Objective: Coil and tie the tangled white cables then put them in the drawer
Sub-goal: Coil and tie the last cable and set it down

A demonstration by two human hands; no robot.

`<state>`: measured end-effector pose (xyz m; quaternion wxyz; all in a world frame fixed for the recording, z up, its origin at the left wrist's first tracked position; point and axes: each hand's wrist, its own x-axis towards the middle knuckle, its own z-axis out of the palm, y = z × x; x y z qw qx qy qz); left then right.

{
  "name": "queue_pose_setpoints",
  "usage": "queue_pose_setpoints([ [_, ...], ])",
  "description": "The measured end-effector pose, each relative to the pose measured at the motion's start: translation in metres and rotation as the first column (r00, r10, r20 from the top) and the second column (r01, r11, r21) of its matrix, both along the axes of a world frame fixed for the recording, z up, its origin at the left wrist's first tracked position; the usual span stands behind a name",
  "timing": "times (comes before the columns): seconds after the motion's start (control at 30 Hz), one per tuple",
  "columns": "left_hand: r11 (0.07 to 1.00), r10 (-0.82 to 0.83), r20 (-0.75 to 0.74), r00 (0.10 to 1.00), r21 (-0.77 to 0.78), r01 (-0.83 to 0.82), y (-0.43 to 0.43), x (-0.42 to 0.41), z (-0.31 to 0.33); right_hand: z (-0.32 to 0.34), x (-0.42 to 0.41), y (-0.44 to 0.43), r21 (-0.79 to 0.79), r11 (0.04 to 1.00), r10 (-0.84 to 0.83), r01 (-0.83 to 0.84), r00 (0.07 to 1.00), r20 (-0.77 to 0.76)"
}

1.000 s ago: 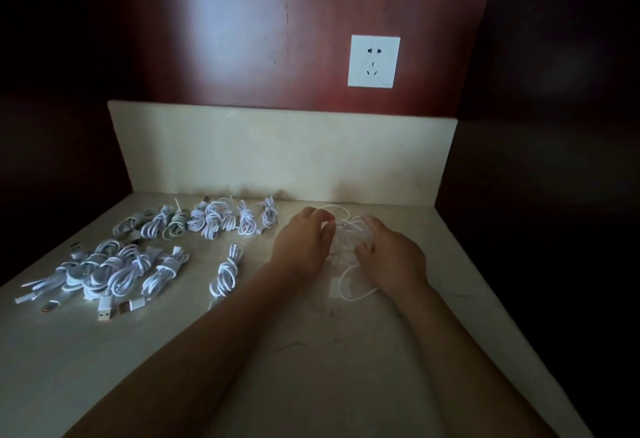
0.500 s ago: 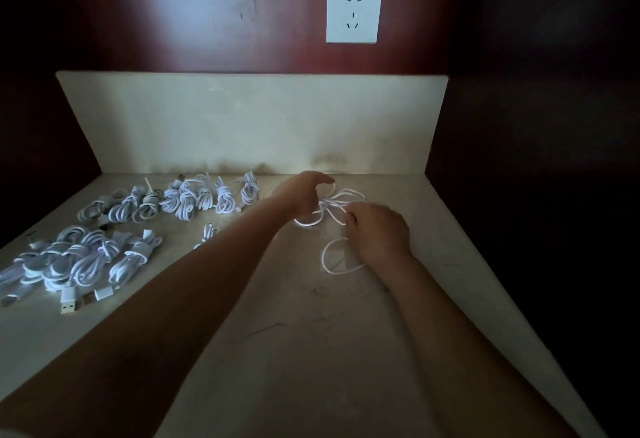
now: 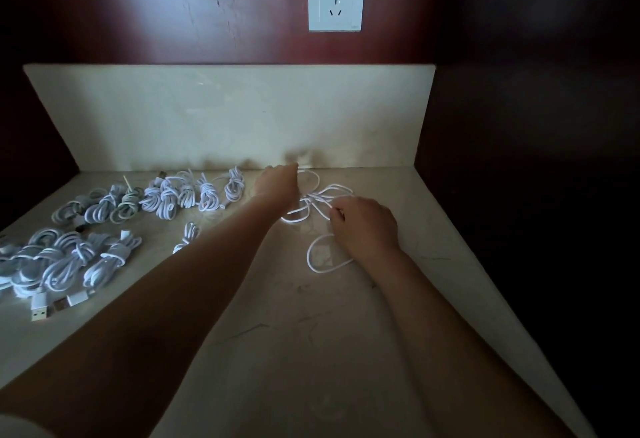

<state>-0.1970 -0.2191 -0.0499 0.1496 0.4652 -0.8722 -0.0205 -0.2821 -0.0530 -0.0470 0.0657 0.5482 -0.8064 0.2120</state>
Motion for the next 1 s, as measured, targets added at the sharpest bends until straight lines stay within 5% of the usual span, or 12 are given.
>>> queue_pose_setpoints([
  [0.23, 0.998, 0.052, -0.165, 0.985, 0.032, -0.048, 0.001, 0.007, 0.0, 0.001, -0.001, 0.001, -0.002, 1.0, 0.015, -0.015, 1.0, 0.012],
  [0.53, 0.99, 0.035, 0.175, 0.984, 0.13, -0.058, 0.018, 0.024, 0.019, -0.001, -0.009, 0.001, 0.002, 1.0, -0.001, 0.001, 0.999, 0.041],
  [0.7, 0.974, 0.06, -0.2, 0.978, 0.228, -0.013, 0.019, 0.04, 0.016, 0.001, -0.008, 0.005, -0.016, 1.0, 0.018, -0.017, 0.998, 0.064],
  [0.83, 0.879, 0.154, -0.663, 0.732, 0.43, 0.205, 0.053, 0.056, 0.034, 0.008, -0.003, 0.012, -0.07, 0.997, 0.048, -0.037, 0.986, 0.159],
  [0.9, 0.781, 0.239, -0.77, 0.591, 0.514, 0.354, 0.07, 0.069, 0.04, 0.01, 0.001, 0.016, -0.214, 0.977, 0.063, -0.011, 0.97, 0.234],
  [1.0, 0.721, 0.263, -0.808, 0.527, 0.528, 0.45, 0.087, 0.091, 0.042, 0.013, 0.011, 0.017, -0.444, 0.896, 0.132, -0.01, 0.96, 0.245],
])
